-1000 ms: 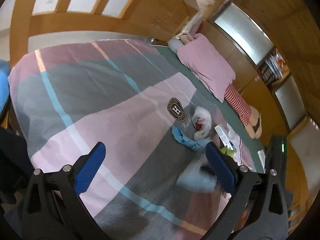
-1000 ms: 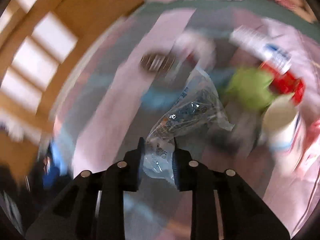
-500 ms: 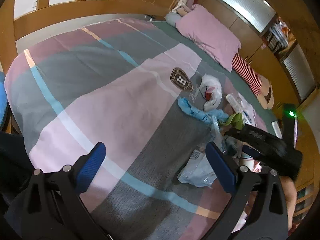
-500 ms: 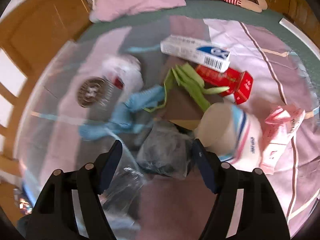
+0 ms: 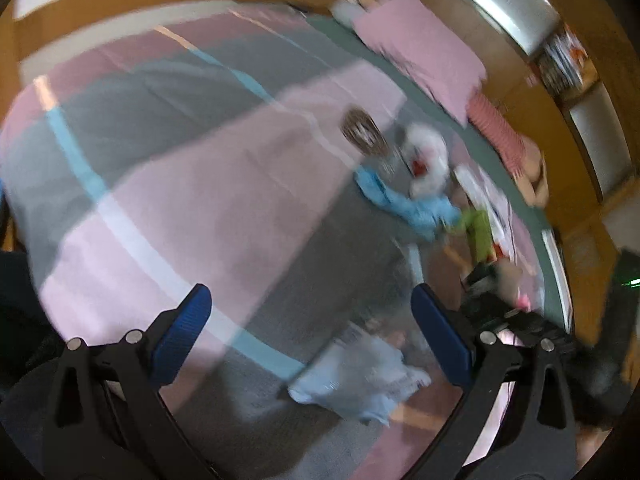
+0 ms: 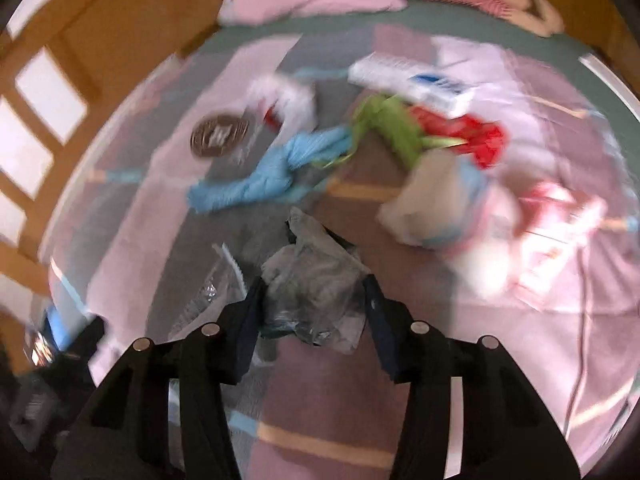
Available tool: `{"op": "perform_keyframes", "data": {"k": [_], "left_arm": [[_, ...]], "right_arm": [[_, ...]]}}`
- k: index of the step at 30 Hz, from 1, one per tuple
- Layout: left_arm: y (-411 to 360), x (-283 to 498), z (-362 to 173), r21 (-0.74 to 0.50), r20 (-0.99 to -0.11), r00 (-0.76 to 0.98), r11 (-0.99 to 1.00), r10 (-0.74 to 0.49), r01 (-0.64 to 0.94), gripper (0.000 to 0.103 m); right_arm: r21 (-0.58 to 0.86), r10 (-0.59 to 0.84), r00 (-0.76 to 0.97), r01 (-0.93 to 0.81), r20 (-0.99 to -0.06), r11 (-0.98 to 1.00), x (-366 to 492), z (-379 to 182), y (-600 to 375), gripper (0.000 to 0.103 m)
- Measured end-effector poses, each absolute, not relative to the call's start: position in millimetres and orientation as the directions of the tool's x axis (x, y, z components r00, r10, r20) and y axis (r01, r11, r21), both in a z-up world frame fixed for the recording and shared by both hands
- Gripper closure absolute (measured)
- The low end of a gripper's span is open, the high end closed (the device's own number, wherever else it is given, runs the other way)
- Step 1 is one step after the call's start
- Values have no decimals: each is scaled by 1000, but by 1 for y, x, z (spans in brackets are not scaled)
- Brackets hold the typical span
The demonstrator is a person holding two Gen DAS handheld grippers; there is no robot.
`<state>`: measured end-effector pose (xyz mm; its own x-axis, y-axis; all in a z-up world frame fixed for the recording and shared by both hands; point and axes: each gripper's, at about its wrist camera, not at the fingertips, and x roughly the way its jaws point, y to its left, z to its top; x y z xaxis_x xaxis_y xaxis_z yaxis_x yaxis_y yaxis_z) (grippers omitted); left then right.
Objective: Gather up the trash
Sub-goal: 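Grasp another clear plastic bag with the left tool, then carry both clear bags over the basket and open both tools to drop them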
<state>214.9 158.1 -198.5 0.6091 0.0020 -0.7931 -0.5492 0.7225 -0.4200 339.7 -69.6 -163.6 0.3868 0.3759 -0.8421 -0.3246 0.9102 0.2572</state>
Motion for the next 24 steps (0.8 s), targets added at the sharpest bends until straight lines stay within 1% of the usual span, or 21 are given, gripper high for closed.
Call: {"op": "perform_keyframes", "data": {"k": [3, 5, 6, 7, 8, 9, 10, 12, 13, 15, 18, 20, 21, 24], "left_arm": [[134, 236, -211, -389, -832, 548, 795, -86, -466, 4], [117, 246, -218, -337, -851, 517, 851, -92, -402, 4], [108, 250, -219, -301, -855, 513, 882, -81, -362, 7], [101, 252, -219, -266, -856, 512, 906, -65, -330, 12], [98, 253, -219, -261, -851, 521, 915, -67, -308, 31], [94, 253, -217, -270, -840, 535, 923, -86, -276, 45], [92, 252, -216, -279, -832, 545, 926, -101, -254, 48], [91, 251, -214, -304, -819, 558, 927, -136, -221, 62], [90, 250, -213, -320, -812, 561, 926, -158, -202, 65], [86, 249, -210, -333, -799, 572, 929, -186, -163, 79], [84, 242, -202, -338, -777, 598, 932, -196, -133, 84], [85, 232, -189, -353, -741, 641, 928, -199, -119, 85], [86, 223, -179, -347, -719, 670, 931, -184, -117, 85], [80, 189, -143, -248, -674, 735, 960, -76, -127, 86]], "right_arm": [[316, 418, 412, -294, -810, 902, 319, -148, -98, 53], [337, 433, 411, -288, -802, 897, 300, -142, -113, 53], [340, 436, 413, -286, -800, 896, 286, -140, -120, 53], [342, 437, 415, -286, -798, 895, 275, -138, -125, 53], [341, 437, 420, -285, -796, 896, 262, -137, -131, 53], [337, 432, 423, -284, -796, 898, 255, -136, -134, 53], [324, 421, 430, -283, -798, 903, 243, -135, -139, 53], [291, 395, 449, -285, -801, 913, 222, -131, -147, 53], [283, 390, 456, -286, -800, 916, 215, -130, -151, 53], [268, 378, 472, -285, -797, 921, 203, -125, -157, 53], [250, 362, 511, -277, -780, 928, 183, -114, -168, 53], [261, 371, 525, -274, -766, 926, 176, -107, -175, 53], [265, 375, 535, -274, -757, 925, 171, -103, -178, 53], [245, 369, 572, -285, -733, 927, 151, -87, -189, 53]]}}
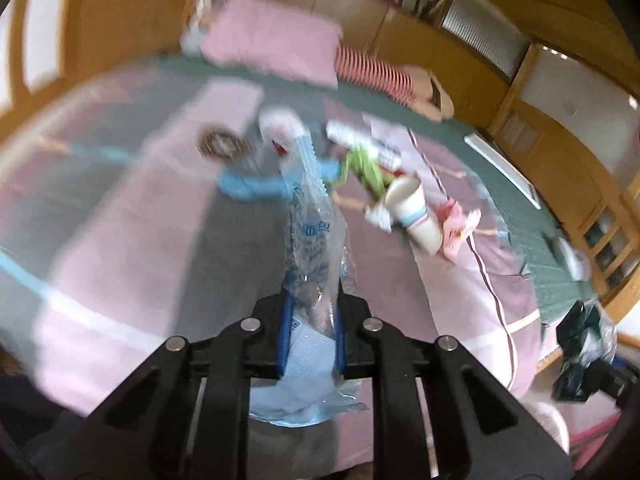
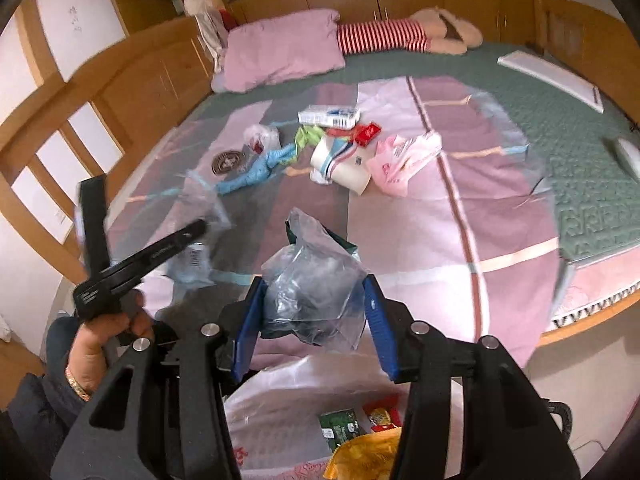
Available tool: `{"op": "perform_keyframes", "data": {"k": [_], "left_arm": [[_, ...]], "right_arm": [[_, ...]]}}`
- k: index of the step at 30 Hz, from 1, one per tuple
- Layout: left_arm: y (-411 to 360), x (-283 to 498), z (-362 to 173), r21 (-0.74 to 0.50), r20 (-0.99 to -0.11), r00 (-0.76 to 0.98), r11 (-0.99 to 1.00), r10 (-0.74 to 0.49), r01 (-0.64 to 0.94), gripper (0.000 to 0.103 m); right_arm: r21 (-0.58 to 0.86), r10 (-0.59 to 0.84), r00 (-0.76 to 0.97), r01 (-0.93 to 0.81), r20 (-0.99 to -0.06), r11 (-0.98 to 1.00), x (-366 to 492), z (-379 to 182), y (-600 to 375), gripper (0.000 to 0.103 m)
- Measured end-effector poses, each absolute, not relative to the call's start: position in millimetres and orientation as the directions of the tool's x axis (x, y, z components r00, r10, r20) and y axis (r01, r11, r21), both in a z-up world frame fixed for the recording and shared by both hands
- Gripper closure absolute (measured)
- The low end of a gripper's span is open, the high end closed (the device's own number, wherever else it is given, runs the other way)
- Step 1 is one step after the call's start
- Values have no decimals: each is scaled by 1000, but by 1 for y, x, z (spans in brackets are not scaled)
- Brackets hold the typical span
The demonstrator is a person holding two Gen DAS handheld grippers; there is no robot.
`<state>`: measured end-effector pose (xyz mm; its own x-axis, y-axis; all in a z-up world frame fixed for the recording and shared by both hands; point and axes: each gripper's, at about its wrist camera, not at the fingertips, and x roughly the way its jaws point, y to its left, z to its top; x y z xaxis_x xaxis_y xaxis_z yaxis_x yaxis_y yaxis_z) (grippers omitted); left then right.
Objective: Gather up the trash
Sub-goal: 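Carry both clear bags over the basket and open both tools to drop them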
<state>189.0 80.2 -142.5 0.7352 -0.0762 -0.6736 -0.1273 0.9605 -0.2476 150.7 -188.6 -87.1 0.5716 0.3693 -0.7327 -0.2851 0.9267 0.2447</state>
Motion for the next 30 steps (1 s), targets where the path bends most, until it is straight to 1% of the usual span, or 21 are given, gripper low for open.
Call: {"op": "perform_keyframes", "data": {"k": [2, 5, 8, 13, 16, 19, 25, 30], "left_arm": [[67, 161, -111, -167, -646, 763, 980, -24, -111, 86], [49, 125, -69, -100, -597, 802, 992, 2, -76, 86], [33, 96, -40, -57, -563, 826, 997, 7, -48, 86], [3, 46, 0, 0, -503, 864, 1000, -28, 32, 85], [-9, 25, 13, 28, -479, 877, 998, -42, 62, 85], [-15, 14, 19, 28, -473, 878, 995, -67, 91, 85], [-23, 15, 20, 34, -476, 875, 991, -95, 127, 85], [-22, 18, 17, 18, -493, 862, 989, -117, 145, 85]], "right_arm": [[230, 365, 585, -295, -724, 927, 138, -77, -194, 53], [201, 355, 605, -309, -712, 929, 118, -61, -201, 53], [159, 337, 638, -320, -693, 934, 96, -42, -209, 53], [93, 311, 688, -335, -655, 938, 62, -10, -222, 53], [76, 304, 699, -338, -647, 938, 48, 1, -228, 53], [72, 296, 695, -332, -655, 940, 42, 3, -231, 53], [123, 313, 639, -323, -703, 938, 47, -12, -233, 52], [200, 361, 638, -313, -680, 929, 46, -8, -243, 45]]}}
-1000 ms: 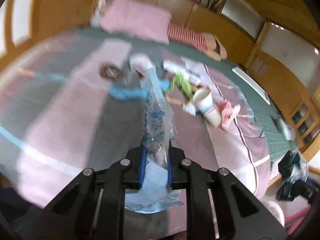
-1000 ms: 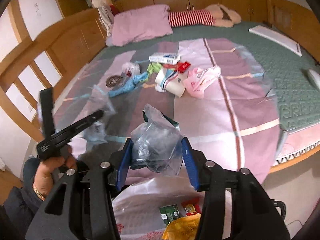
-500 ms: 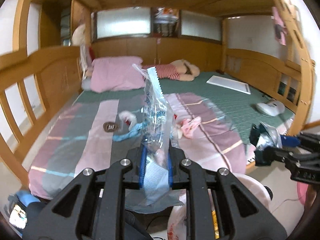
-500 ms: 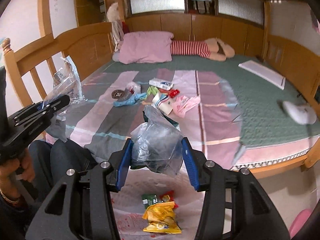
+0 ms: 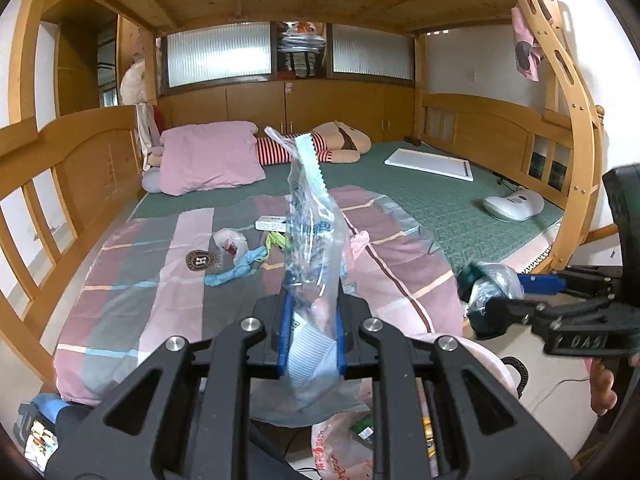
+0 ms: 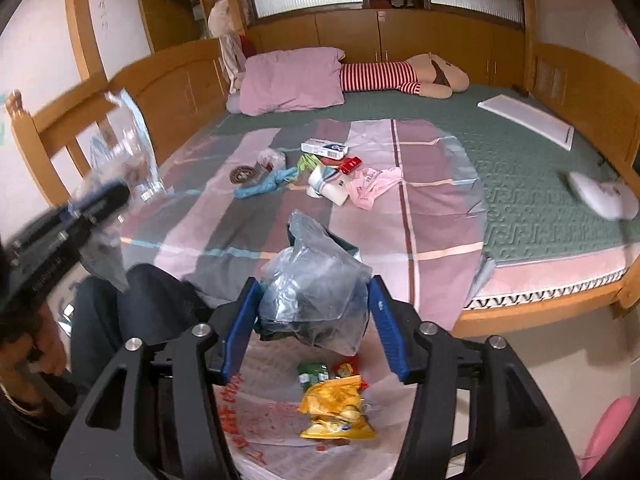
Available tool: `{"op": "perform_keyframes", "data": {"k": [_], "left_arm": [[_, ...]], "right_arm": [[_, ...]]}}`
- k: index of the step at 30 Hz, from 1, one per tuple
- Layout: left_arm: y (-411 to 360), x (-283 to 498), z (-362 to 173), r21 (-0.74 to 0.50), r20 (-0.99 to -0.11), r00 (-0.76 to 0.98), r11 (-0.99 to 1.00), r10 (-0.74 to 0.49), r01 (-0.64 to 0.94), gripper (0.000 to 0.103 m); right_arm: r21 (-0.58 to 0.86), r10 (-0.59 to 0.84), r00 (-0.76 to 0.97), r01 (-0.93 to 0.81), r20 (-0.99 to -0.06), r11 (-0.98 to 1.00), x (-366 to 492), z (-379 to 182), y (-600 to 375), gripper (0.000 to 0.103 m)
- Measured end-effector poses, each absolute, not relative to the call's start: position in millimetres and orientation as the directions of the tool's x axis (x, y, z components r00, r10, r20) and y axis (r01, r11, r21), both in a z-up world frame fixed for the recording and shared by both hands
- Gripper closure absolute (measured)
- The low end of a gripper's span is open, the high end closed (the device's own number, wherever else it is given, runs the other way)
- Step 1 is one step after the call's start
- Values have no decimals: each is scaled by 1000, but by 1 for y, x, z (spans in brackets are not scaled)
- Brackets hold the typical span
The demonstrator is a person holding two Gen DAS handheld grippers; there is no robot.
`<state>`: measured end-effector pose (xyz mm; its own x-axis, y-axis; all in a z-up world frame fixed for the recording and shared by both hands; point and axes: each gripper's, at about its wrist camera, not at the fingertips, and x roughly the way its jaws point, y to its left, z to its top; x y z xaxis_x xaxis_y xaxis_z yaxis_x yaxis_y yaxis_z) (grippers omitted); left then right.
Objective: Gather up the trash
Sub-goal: 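Carry both clear bags over the basket and open both tools to drop them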
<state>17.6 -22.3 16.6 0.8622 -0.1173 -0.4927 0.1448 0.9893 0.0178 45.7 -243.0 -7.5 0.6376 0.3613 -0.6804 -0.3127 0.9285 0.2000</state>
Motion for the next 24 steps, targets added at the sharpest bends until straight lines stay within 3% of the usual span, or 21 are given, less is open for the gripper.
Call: {"op": "perform_keyframes", "data": {"k": [8, 14, 16, 17, 21, 24], "left_arm": [[-27, 24, 6, -20, -536, 824, 978, -186, 208, 85], [-40, 45, -32, -163, -668, 638, 912, -382, 376, 79], [-49, 51, -50, -212, -711, 555, 884, -432, 416, 56], [-53, 52, -57, -228, -722, 531, 877, -444, 424, 40], [-59, 53, -71, -253, -737, 491, 863, -465, 437, 20], [-57, 57, -75, -248, -736, 511, 880, -444, 406, 13]], "right_arm": [[260, 372, 705, -268, -603, 928, 39, 7, -262, 42], [304, 376, 738, -238, -561, 922, 40, 12, -274, 36], [307, 369, 741, -227, -562, 924, 41, 10, -276, 36], [309, 367, 740, -223, -564, 925, 41, 9, -277, 36], [321, 367, 729, -211, -577, 923, 47, 2, -278, 35], [325, 369, 721, -208, -586, 922, 50, -2, -277, 35]]}}
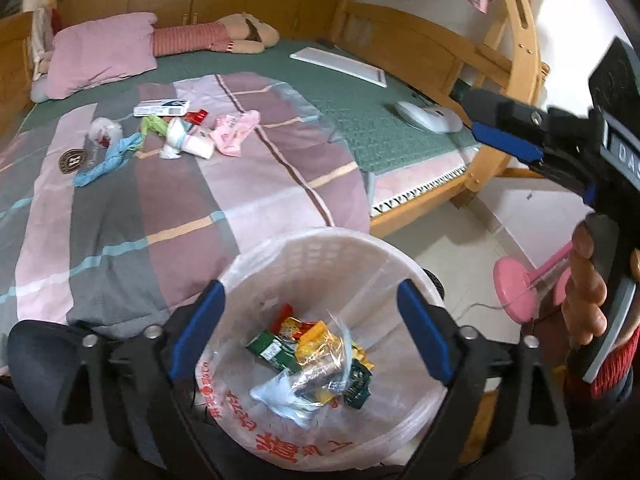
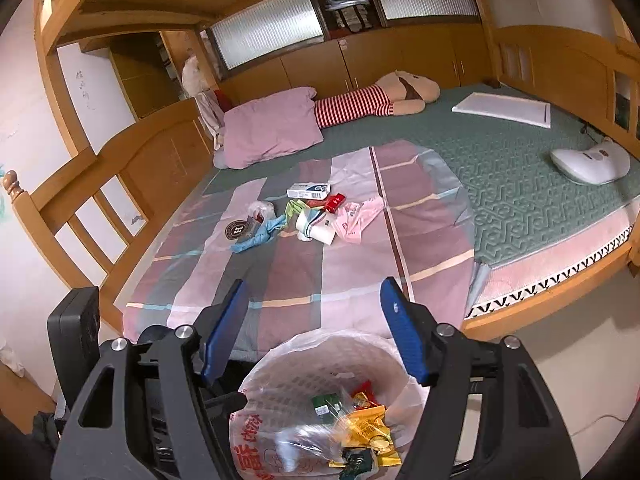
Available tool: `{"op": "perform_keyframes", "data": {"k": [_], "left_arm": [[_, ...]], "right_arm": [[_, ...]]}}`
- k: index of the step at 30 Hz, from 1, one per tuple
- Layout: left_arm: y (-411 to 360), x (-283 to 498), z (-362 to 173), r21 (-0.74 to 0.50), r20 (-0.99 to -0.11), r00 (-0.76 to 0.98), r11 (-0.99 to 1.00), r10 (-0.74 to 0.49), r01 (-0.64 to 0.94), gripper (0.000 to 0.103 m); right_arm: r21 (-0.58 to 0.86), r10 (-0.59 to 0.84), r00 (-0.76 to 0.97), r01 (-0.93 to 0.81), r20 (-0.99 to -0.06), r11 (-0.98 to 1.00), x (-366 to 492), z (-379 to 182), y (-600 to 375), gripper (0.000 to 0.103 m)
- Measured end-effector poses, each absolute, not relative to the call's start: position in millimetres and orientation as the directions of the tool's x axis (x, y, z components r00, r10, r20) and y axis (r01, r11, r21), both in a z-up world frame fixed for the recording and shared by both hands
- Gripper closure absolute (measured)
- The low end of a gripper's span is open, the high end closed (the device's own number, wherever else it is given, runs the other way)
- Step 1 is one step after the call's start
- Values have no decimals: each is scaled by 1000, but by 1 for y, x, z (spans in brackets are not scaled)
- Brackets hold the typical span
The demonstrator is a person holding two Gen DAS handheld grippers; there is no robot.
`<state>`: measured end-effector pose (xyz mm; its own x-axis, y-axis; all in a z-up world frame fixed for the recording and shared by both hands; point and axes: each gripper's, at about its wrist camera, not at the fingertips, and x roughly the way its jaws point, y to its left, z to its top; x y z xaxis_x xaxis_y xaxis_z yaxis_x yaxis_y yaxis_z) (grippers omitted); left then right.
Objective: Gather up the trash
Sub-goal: 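Carry both clear bags over the basket and open both tools to drop them, then raise both tools from the basket back toward the trash pile, then reach the right tool to the pink plastic bag and grasp it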
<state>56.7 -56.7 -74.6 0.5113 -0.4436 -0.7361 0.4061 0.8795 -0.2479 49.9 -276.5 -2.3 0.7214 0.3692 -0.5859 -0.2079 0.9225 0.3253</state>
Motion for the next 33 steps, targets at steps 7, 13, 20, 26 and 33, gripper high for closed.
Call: {"op": "perform_keyframes", "data": {"k": [7, 13, 20, 26, 33], "left_arm": [[-26, 76, -80, -181, -727, 612, 947, -311, 267, 10], [20, 118, -103, -25, -698, 715, 999, -40, 32, 8], [62, 200, -131, 24, -692, 710, 987, 131, -158, 7], [110, 224, -169, -201, -767, 641, 933, 39, -298, 4], [103, 215, -167, -186, -740, 669, 936, 67, -299, 4]], "right_arm": [[304, 341, 708, -185, -618, 934, 64, -19, -271, 27], [321, 325, 639, -128, -697, 939, 123, -55, -255, 27], [380, 351, 591, -82, -726, 922, 233, -95, -212, 27], [357, 307, 594, -37, -743, 933, 333, -129, -174, 23], [220, 49, 611, 207, -790, 953, 432, -168, -174, 22]]}}
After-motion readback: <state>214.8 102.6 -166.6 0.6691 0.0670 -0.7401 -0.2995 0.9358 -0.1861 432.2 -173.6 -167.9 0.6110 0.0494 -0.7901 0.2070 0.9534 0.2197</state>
